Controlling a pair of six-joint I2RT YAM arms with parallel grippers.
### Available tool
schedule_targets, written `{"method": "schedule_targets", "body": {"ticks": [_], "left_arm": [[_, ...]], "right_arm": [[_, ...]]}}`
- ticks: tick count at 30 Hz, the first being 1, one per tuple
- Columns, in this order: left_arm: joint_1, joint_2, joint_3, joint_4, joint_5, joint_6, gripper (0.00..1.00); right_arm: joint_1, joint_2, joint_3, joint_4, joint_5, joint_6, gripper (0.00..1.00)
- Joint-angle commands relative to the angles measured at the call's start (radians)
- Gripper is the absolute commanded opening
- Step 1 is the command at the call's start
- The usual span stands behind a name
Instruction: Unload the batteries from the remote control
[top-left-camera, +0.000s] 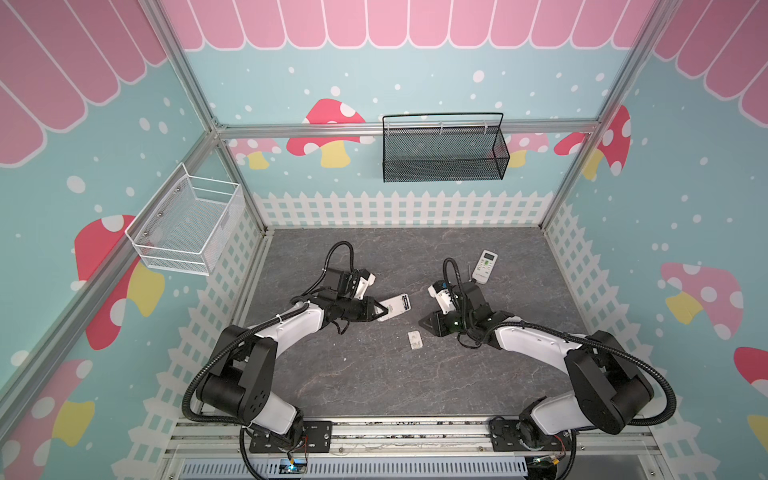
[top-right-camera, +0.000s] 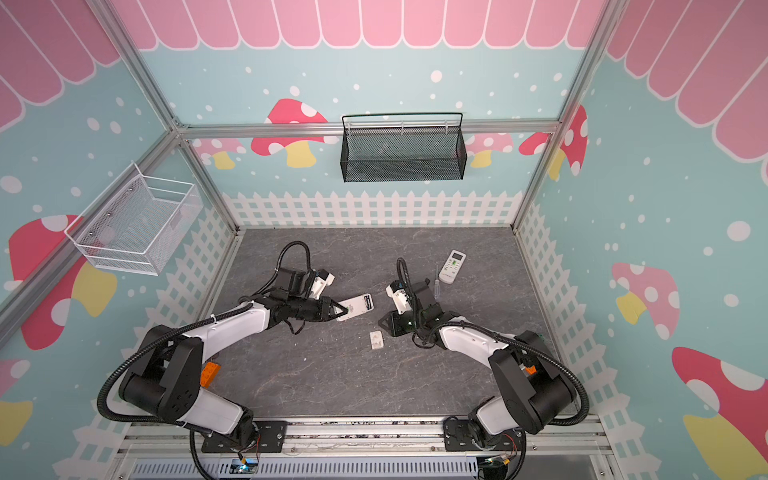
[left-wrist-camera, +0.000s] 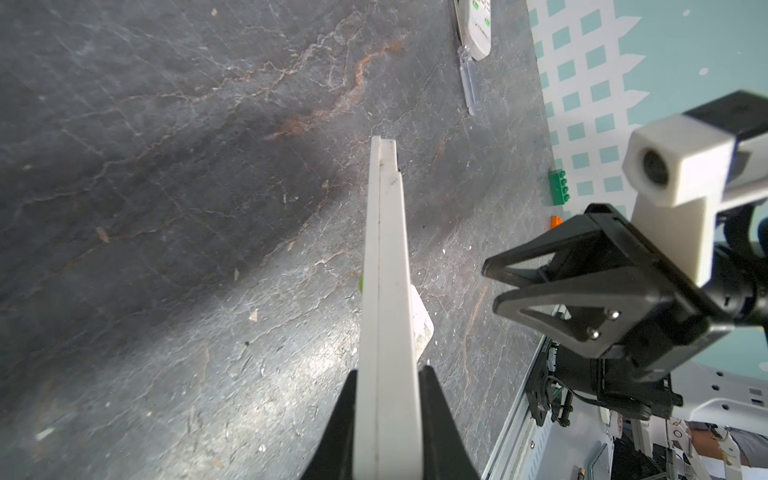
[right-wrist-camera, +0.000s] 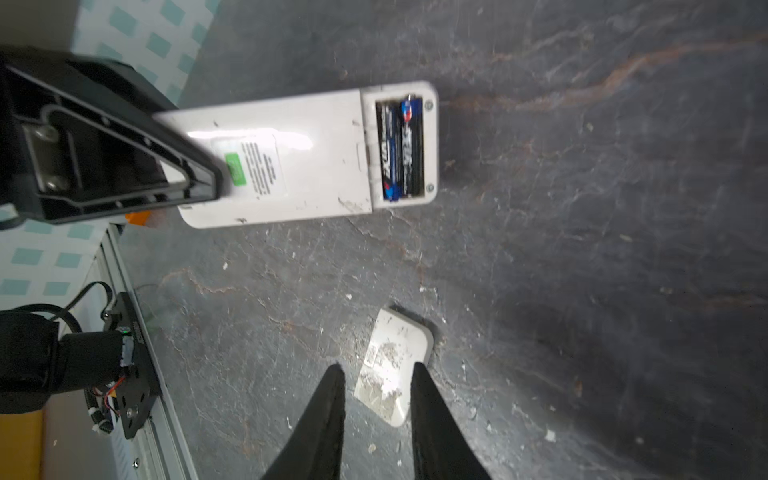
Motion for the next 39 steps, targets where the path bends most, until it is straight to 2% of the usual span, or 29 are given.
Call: {"method": "schedule_targets", "body": {"ticks": [1,4,8,13,23,29,39], "left_arm": [[-0.001,0.009,0.045,-0.014,-0.067,-0.006,0.0],[0.005,0.016,0.066,-0.043,-0.119,0.006,0.0],[0.018,0.014,0.064,-0.046,-0.144,-0.001,0.0],[0.019,0.008,0.065,-0.04,-0.137,-0.002,0.0],[0.022,0.002,0.063,-0.042,-0.135,0.005,0.0],[0.023,0.006,0.064,-0.04,-0.132,0.001,0.0],[0.022,0.009,0.061,-0.035,-0.132,0.003,0.0]], "right_arm": [[0.081,0.038,0.053,-0.178,0.144,0.04,0.36],[0.177,0.09,0.135,-0.289,0.262,0.087,0.47],[0.255,0.162,0.227,-0.384,0.363,0.136,0.65],[0.288,0.271,0.305,-0.447,0.414,0.165,0.71],[0.29,0.262,0.344,-0.509,0.492,0.179,0.71],[0.291,0.305,0.338,-0.501,0.472,0.185,0.69],[0.29,0.327,0.334,-0.491,0.463,0.184,0.54]]}}
